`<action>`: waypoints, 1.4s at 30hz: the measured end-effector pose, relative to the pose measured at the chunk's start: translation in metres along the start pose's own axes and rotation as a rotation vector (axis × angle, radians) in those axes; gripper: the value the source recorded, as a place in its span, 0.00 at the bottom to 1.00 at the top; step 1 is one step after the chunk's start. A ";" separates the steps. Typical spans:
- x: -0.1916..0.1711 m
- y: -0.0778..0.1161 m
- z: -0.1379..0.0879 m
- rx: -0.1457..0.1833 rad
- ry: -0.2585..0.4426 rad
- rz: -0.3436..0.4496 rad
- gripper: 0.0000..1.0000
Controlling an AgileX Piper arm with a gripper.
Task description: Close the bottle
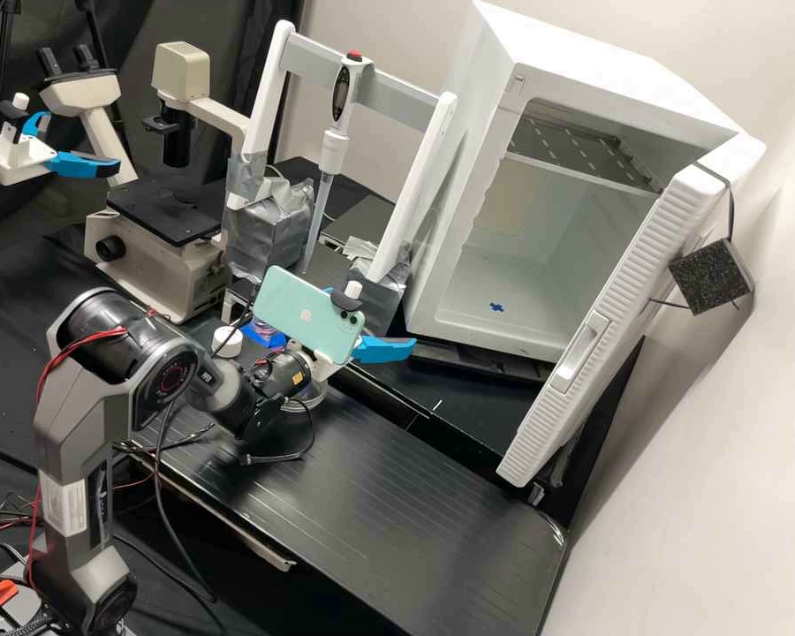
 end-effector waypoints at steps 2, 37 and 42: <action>0.000 0.000 0.000 0.000 0.000 0.000 1.00; -0.113 -0.081 -0.051 -0.075 0.326 -0.231 1.00; -0.120 -0.081 -0.041 -0.077 0.281 -0.240 1.00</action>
